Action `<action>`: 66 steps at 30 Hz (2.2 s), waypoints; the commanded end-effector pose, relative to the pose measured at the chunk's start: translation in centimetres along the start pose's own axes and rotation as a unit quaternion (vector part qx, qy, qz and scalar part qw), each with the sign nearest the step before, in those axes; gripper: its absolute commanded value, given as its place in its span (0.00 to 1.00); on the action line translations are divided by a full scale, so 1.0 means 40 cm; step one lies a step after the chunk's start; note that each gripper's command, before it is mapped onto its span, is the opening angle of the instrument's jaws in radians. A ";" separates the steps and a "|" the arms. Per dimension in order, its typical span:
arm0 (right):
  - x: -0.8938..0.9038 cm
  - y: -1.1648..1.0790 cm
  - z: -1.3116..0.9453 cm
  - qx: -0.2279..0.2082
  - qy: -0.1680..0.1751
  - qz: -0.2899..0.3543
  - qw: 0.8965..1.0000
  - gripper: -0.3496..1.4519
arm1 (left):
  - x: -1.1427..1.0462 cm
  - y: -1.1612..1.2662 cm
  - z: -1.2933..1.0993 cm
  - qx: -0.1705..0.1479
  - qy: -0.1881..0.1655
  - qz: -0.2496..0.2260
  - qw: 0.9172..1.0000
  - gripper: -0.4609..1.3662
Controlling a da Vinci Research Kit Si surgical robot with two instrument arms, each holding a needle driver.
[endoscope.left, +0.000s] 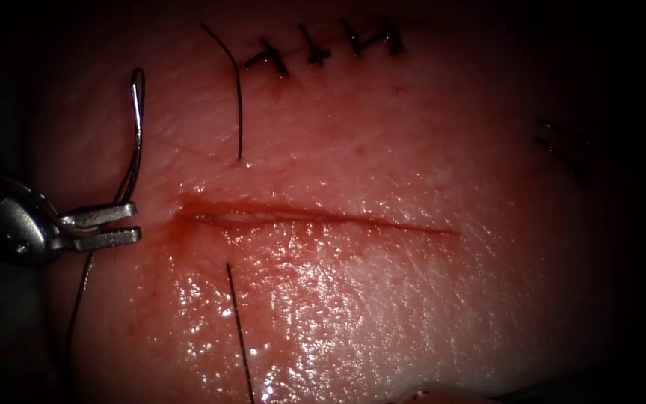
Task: Wound Closure
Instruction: Pull suture through incision until only a short tail is left above wound
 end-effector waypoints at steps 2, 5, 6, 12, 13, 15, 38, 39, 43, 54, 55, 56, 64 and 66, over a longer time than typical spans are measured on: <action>-0.0006 -0.0003 -0.0023 -0.041 0.016 0.013 0.999 0.97 | 0.0002 0.0001 -0.0002 -0.003 0.000 0.000 1.000 0.06; -0.0019 -0.0005 -0.0071 -0.058 0.017 0.029 0.998 0.97 | 0.0003 0.0003 -0.0006 -0.003 0.001 0.001 1.000 0.06; -0.0025 -0.0009 -0.0092 -0.070 0.013 0.036 0.997 0.98 | 0.0003 0.0003 -0.0008 -0.004 0.001 0.001 1.000 0.06; -0.0033 -0.0060 -0.0185 -0.103 -0.001 0.066 0.992 1.00 | -0.0001 -0.0003 -0.0018 -0.003 -0.003 0.000 1.000 0.06; -0.0033 -0.0072 -0.0200 -0.106 -0.003 0.071 0.992 1.00 | -0.0001 -0.0003 -0.0019 -0.003 -0.002 0.000 1.000 0.06; -0.0032 -0.0114 -0.0259 -0.117 -0.004 0.076 0.990 0.97 | 0.0001 -0.0002 -0.0022 -0.004 -0.002 0.000 1.000 0.06; -0.0075 0.0012 -0.0550 -0.334 0.028 0.015 0.942 0.97 | 0.0001 -0.0004 -0.0018 0.002 -0.002 -0.001 1.000 0.06; -0.0081 0.0032 -0.0541 -0.330 0.028 0.005 0.944 0.96 | 0.0002 -0.0003 -0.0016 0.002 -0.002 -0.001 1.000 0.06; -0.0113 0.0129 -0.0504 -0.323 0.025 -0.027 0.946 0.90 | 0.0002 -0.0002 -0.0017 0.002 -0.002 0.000 1.000 0.06; -0.0191 0.0287 -0.0420 -0.313 -0.006 -0.065 0.948 0.90 | 0.0001 -0.0018 -0.0012 0.003 -0.001 -0.001 1.000 0.06; -0.0203 0.0295 -0.0406 -0.307 -0.012 -0.068 0.949 0.90 | 0.0000 -0.0018 -0.0012 0.003 -0.001 0.002 1.000 0.06; -0.0214 0.0302 -0.0389 -0.301 -0.014 -0.073 0.951 0.90 | 0.0000 -0.0018 -0.0011 0.003 -0.001 0.002 1.000 0.06; -0.0231 0.0360 -0.0307 -0.285 -0.026 -0.088 0.954 0.88 | 0.0000 -0.0013 -0.0009 0.005 -0.002 0.003 1.000 0.06; -0.0225 0.0380 -0.0298 -0.284 -0.023 -0.088 0.954 0.87 | 0.0000 -0.0011 -0.0009 0.007 -0.001 0.003 1.000 0.06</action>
